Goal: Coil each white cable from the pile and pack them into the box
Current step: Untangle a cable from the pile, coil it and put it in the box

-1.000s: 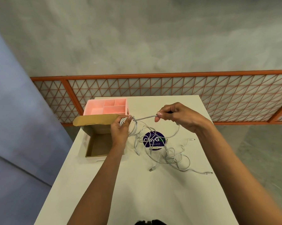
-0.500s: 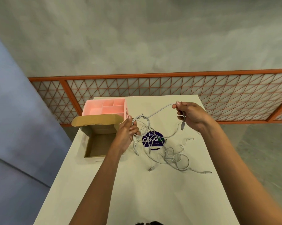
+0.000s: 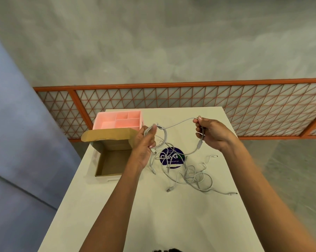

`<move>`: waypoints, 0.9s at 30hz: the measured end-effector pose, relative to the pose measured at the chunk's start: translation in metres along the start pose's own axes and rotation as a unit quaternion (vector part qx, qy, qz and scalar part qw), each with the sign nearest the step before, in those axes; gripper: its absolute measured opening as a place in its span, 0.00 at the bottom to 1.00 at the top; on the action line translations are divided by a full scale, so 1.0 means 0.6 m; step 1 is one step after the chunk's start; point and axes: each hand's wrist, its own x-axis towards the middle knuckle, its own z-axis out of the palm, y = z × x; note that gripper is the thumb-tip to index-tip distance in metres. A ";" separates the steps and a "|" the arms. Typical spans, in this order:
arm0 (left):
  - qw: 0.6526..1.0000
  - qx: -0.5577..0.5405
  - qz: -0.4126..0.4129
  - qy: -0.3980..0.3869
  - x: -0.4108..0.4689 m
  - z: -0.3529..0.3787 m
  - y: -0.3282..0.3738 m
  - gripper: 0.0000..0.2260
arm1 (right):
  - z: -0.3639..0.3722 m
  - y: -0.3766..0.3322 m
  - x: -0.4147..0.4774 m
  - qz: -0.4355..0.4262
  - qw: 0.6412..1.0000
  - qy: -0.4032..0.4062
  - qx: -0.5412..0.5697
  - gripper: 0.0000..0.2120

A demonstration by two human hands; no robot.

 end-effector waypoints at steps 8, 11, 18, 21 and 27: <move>0.997 -0.031 0.018 0.062 0.002 0.007 0.005 0.10 | -0.006 0.014 -0.008 -0.033 0.999 -0.029 0.029 0.08; 0.997 -0.053 0.000 0.053 -0.001 0.013 0.007 0.09 | -0.007 0.028 -0.010 -0.088 0.990 0.034 -0.102 0.07; 0.998 -0.044 -0.021 0.036 -0.007 0.026 0.007 0.11 | 0.011 0.066 0.019 -0.163 0.949 0.158 -0.218 0.07; 0.998 -0.042 -0.034 0.041 -0.008 0.030 0.006 0.12 | 0.028 0.070 0.026 -0.156 0.971 0.127 -0.129 0.08; 0.998 -0.031 -0.048 0.037 -0.009 0.033 0.005 0.09 | 0.051 0.063 0.026 -0.125 0.992 0.035 0.004 0.08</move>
